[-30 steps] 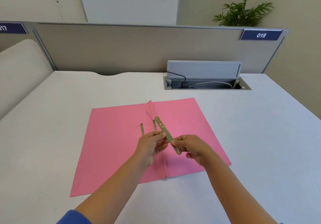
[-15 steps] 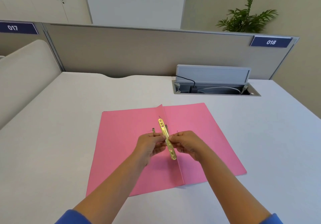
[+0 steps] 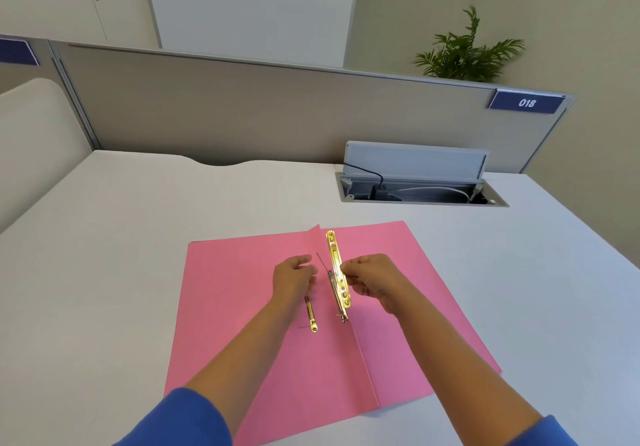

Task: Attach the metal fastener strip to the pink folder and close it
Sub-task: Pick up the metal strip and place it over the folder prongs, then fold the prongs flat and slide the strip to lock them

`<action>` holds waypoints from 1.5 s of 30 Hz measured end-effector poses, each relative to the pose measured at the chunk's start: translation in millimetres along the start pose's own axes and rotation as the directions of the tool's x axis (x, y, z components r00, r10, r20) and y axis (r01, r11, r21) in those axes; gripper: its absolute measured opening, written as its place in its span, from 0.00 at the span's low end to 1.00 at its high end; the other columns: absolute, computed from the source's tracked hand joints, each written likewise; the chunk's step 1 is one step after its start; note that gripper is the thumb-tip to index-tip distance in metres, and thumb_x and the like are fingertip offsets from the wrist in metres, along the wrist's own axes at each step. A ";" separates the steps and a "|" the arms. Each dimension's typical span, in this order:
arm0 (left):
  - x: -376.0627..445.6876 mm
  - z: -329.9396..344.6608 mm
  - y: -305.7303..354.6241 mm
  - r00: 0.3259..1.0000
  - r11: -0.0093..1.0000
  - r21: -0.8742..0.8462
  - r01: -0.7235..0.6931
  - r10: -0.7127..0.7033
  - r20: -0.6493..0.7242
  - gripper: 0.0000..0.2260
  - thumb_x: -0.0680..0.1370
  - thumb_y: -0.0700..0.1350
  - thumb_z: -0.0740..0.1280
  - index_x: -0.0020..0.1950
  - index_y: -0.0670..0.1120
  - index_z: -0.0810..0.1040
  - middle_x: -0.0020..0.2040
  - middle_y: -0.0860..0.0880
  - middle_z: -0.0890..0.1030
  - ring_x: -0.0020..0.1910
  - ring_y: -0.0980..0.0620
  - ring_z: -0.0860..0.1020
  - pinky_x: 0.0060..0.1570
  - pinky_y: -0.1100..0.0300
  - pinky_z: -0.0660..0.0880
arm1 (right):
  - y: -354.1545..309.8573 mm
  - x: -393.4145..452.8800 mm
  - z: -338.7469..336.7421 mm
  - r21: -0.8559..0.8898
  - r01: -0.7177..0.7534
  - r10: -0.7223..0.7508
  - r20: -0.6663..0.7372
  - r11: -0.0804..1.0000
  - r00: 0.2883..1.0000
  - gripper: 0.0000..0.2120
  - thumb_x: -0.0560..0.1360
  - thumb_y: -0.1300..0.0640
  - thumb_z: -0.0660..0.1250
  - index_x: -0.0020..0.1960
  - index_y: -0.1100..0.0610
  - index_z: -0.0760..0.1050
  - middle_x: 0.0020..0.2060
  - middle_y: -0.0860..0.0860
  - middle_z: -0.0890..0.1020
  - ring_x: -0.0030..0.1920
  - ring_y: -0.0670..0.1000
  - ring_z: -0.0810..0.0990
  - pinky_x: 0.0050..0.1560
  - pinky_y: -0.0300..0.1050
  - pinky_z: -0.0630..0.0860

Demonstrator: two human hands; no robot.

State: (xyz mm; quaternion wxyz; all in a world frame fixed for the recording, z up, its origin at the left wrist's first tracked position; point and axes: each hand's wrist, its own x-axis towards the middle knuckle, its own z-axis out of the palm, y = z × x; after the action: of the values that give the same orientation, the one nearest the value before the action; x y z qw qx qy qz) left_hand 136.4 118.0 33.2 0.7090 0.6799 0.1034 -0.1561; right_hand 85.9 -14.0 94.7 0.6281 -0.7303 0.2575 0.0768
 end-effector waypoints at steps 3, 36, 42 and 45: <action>10.6 8.9 -0.4 1.000 0.999 0.028 -0.022 0.022 0.015 0.14 0.72 0.32 0.63 0.56 0.39 0.77 0.32 0.45 0.77 0.22 0.55 0.75 0.24 0.64 0.72 | -3.6 6.1 5.2 -0.019 -0.016 0.016 0.006 1.000 1.000 0.10 0.73 0.66 0.66 0.52 0.71 0.78 0.30 0.55 0.76 0.29 0.48 0.71 0.30 0.36 0.71; 17.4 21.1 -9.7 0.998 0.996 -0.077 -0.042 0.045 0.032 0.05 0.74 0.33 0.66 0.43 0.38 0.81 0.30 0.44 0.77 0.28 0.50 0.73 0.36 0.58 0.74 | 13.0 17.8 10.6 -0.010 -0.075 0.076 0.039 0.997 0.996 0.04 0.73 0.65 0.66 0.41 0.64 0.79 0.31 0.54 0.78 0.29 0.46 0.74 0.29 0.33 0.76; 8.1 15.1 -7.2 1.000 0.993 -0.119 -0.011 0.014 0.024 0.12 0.72 0.27 0.61 0.54 0.33 0.77 0.36 0.42 0.76 0.33 0.48 0.73 0.37 0.57 0.74 | 12.2 17.7 13.7 0.009 -0.090 0.089 0.043 0.996 0.995 0.05 0.73 0.66 0.66 0.39 0.63 0.78 0.30 0.54 0.77 0.29 0.47 0.73 0.31 0.35 0.76; -1.7 7.0 -6.1 0.994 0.974 -0.198 0.109 -0.106 0.028 0.09 0.74 0.32 0.62 0.54 0.37 0.75 0.39 0.41 0.78 0.32 0.48 0.77 0.32 0.59 0.79 | 12.9 18.3 15.8 0.000 -0.090 0.090 0.038 0.996 0.995 0.09 0.73 0.66 0.66 0.50 0.70 0.78 0.31 0.55 0.77 0.30 0.47 0.74 0.32 0.35 0.76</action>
State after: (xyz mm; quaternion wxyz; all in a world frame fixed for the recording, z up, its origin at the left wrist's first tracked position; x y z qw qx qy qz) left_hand 132.2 111.0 28.5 0.7649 0.5975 0.1489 -0.1892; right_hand 98.9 -5.0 72.3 0.6293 -0.7159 0.2781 0.1186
